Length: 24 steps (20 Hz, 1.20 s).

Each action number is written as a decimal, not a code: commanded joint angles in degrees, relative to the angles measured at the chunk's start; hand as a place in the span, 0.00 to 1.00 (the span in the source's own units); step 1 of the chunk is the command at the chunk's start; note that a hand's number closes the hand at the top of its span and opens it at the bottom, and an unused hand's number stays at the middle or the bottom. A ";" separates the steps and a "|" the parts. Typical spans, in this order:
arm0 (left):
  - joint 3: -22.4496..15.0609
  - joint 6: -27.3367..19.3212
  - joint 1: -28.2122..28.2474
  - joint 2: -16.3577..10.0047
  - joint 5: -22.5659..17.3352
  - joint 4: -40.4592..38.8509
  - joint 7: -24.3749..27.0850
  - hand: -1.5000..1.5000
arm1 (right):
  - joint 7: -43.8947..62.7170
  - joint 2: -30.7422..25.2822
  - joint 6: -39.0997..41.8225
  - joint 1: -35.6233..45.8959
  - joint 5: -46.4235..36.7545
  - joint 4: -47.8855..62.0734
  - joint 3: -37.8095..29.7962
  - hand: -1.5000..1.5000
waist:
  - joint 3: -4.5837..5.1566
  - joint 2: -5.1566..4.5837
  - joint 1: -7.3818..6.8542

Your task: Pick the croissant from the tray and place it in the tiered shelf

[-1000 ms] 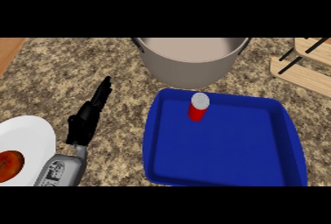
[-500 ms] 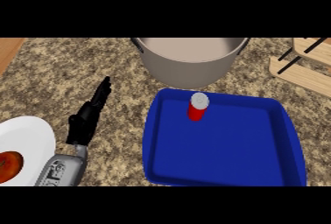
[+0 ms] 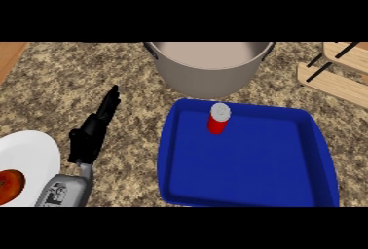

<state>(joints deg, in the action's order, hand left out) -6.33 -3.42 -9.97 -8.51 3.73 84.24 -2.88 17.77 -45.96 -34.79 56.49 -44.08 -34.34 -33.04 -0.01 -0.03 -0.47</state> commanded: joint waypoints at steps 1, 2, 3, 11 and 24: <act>-0.07 -1.04 -0.66 0.95 1.59 -1.75 1.06 0.50 | 0.76 -0.79 3.50 2.94 2.92 -2.53 0.33 0.00 | 0.03 -0.01 0.12; -0.30 -0.53 0.19 1.32 1.37 -1.44 2.21 0.50 | 0.51 0.52 3.83 0.50 4.23 -3.52 0.29 0.00 | 0.03 0.03 0.24; -2.24 -1.77 0.54 2.64 2.45 1.40 -1.61 0.50 | -1.12 -2.00 6.99 1.05 5.78 -3.70 -0.49 0.00 | 0.00 0.09 0.21; 2.27 1.85 0.33 -0.39 -0.39 -3.13 2.97 0.50 | -0.69 -4.48 3.05 2.41 13.85 -9.04 -7.33 0.00 | 0.02 0.19 0.89; 3.96 1.90 1.20 -1.80 -0.18 -1.09 0.99 0.50 | 21.44 -18.18 19.01 -14.32 18.16 -18.47 -16.00 0.00 | 0.07 0.92 3.20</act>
<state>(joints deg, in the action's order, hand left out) -3.89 -2.63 -9.44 -8.46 4.35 82.34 -1.62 33.18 -61.28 -22.90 48.52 -27.83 -49.49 -46.42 0.05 0.62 1.99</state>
